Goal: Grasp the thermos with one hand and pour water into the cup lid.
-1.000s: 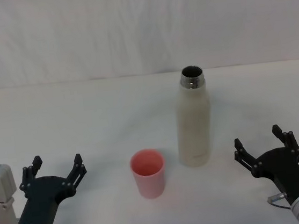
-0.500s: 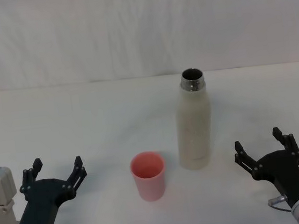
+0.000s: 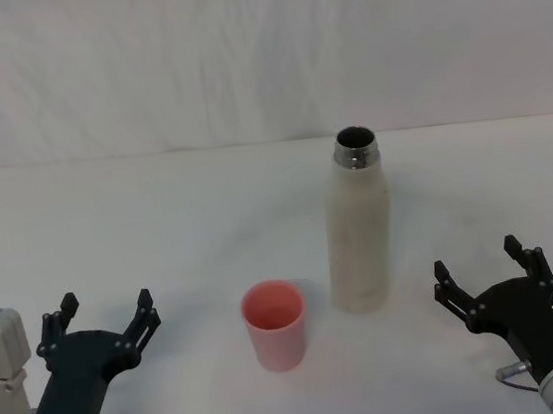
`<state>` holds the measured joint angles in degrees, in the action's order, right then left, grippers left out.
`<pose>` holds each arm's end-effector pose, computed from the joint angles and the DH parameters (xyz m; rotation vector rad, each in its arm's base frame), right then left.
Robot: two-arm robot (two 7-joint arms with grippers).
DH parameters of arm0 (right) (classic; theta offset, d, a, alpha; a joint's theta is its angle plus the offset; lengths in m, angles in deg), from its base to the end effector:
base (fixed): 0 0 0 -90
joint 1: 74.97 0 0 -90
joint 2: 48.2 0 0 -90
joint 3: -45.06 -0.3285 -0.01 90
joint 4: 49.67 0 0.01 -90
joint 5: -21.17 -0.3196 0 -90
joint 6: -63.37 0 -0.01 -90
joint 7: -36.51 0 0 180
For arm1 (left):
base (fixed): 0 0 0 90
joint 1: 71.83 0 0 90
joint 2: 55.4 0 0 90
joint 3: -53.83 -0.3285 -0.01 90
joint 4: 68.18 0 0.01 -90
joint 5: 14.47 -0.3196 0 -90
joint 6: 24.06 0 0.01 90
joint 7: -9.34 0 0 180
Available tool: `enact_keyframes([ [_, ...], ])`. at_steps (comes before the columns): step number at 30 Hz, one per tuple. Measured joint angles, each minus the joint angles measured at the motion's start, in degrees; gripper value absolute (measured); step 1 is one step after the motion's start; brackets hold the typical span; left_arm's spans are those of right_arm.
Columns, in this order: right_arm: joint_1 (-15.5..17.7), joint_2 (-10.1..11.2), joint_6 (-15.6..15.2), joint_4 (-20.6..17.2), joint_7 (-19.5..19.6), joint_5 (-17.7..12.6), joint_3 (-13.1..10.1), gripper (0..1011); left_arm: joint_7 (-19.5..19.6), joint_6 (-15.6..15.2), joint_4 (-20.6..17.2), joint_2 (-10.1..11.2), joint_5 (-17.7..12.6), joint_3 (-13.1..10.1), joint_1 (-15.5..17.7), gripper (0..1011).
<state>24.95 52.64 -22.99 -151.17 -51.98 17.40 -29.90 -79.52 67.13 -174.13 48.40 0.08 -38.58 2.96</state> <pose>0.2697 0.0341 -0.3349 -0.0031 -0.0890 -1.3022 0.2539 0.0456 -0.3214 -0.0382 0.0142 1.4461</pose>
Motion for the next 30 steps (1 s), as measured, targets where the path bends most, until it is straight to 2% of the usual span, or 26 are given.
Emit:
enact_keyframes([
  [17, 0.0, 0.0, -0.1, -0.1, -0.1, 0.0, 0.0, 1001, 0.0, 0.0, 0.0, 0.0, 0.0, 0.0, 0.0, 1001],
  [23, -0.3, 0.5, -4.6, -2.5, -2.3, 1.4, -0.5, 1001, 0.0, 0.0, 0.0, 0.0, 0.0, 0.0, 0.0, 1001],
  [30, -0.6, 1.6, -7.8, -4.6, -5.4, 2.0, -1.4, 1001, 0.0, 0.0, 0.0, 0.0, 0.0, 0.0, 0.0, 1001],
])
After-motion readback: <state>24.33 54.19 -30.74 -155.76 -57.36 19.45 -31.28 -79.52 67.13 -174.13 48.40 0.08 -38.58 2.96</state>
